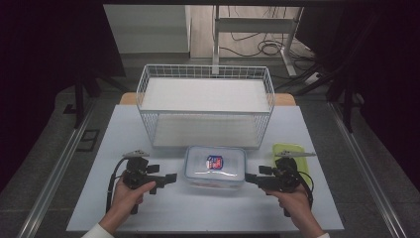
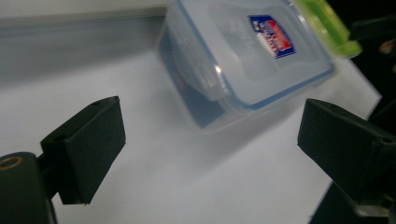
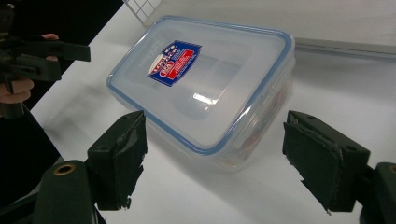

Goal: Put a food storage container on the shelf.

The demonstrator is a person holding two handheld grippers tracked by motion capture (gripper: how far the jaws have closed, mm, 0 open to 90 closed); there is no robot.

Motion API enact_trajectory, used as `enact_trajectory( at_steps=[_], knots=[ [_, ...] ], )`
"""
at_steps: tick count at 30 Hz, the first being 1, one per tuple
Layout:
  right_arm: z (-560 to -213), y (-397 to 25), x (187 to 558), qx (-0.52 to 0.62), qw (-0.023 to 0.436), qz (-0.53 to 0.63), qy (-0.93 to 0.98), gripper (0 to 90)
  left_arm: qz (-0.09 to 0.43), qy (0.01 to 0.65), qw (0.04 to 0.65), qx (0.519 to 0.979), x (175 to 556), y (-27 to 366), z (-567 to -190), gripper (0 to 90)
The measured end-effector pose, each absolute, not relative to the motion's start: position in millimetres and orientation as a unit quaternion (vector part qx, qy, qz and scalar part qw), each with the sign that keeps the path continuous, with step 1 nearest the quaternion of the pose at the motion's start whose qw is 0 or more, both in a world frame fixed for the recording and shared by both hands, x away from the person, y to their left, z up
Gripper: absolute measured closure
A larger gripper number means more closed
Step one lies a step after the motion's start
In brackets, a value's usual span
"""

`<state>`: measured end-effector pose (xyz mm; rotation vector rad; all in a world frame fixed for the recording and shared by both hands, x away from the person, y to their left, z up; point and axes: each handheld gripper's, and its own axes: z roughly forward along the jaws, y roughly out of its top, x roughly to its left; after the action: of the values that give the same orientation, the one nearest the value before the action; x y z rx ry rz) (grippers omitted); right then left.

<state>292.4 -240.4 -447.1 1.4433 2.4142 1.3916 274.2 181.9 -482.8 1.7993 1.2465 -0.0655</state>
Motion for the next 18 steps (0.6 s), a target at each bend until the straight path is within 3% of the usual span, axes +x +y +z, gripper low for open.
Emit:
enact_trajectory(
  at_steps=[18],
  knots=[
    [-449,-239,299,0.464,0.009,0.443,0.767,22.4,-0.134,0.530,0.450,0.706,331,151,-507,11.4]
  ],
)
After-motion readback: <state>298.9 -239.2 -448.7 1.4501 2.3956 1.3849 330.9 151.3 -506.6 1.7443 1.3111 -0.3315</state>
